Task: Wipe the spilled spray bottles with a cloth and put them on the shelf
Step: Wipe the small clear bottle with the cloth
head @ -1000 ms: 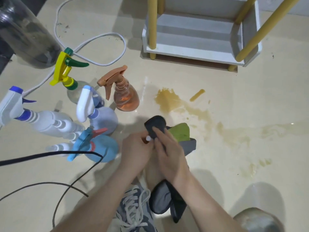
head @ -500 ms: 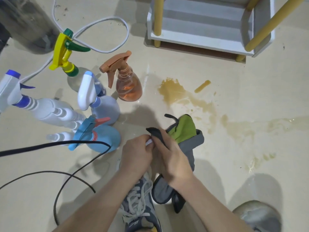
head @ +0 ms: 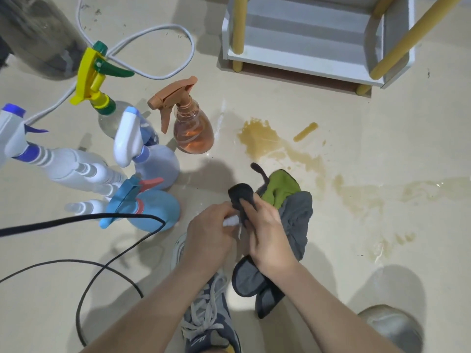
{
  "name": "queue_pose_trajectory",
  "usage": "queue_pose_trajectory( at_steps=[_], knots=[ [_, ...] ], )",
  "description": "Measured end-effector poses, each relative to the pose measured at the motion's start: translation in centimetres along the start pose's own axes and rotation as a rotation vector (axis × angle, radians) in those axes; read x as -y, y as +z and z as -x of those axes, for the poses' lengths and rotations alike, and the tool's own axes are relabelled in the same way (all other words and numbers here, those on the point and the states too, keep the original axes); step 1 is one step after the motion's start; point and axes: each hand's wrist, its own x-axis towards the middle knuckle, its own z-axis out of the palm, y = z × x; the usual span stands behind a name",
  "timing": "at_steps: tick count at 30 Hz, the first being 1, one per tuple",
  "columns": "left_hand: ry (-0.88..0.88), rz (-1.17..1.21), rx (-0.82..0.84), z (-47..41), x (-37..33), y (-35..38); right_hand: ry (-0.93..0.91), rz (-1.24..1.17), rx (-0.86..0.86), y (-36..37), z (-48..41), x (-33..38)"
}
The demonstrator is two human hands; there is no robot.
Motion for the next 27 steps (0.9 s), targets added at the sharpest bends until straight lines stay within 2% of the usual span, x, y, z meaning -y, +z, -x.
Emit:
queue_pose_trajectory(
  at_steps=[4,6,7,10,11,13,16,17,20,21,25,27],
  knots=[
    [-0.073,0.036,0.007,0.2,1.1,0.2,0.149,0.324,0.126,-2.5,-1.0,-3.4],
    [-0.138,0.041,0.013,-0.2,1.1,0.1,0.225,0.382,0.083,-3.2,-1.2,-3.7],
    [-0.179,0.042,0.031,-0.3,1.2,0.0,0.256,0.32,0.008,-3.2,-1.0,-3.5],
    [-0.264,0.025,0.09,-0.7,1.0,-0.2,0.368,-0.097,-0.288,-3.0,-0.1,-1.5],
    [-0.273,0.024,0.097,-0.8,0.6,-0.3,0.349,-0.184,-0.344,-2.9,0.2,-0.4],
    [-0.276,0.008,0.13,-1.0,-0.5,-0.2,0.186,-0.19,-0.32,-2.3,0.6,1.6],
    [-0.317,0.022,0.181,-0.5,-1.3,0.0,-0.046,-0.02,-0.109,-0.5,0.9,0.5],
    [-0.343,0.064,0.18,-0.2,-1.2,0.0,-0.048,0.039,-0.085,-0.5,0.4,-0.9],
    [-0.404,0.149,0.129,0.3,-0.7,0.2,0.232,0.192,-0.146,-1.3,-0.7,-3.8],
    [-0.423,0.187,0.12,0.2,-0.8,0.2,0.261,0.216,-0.156,-1.1,-0.7,-3.3],
    [-0.607,0.431,0.166,-0.8,-1.4,0.0,0.099,-0.016,-0.195,1.0,1.1,1.0],
    [-0.652,0.475,0.185,-1.0,-1.4,-0.2,-0.085,0.027,-0.094,0.7,1.8,1.3]
  ],
)
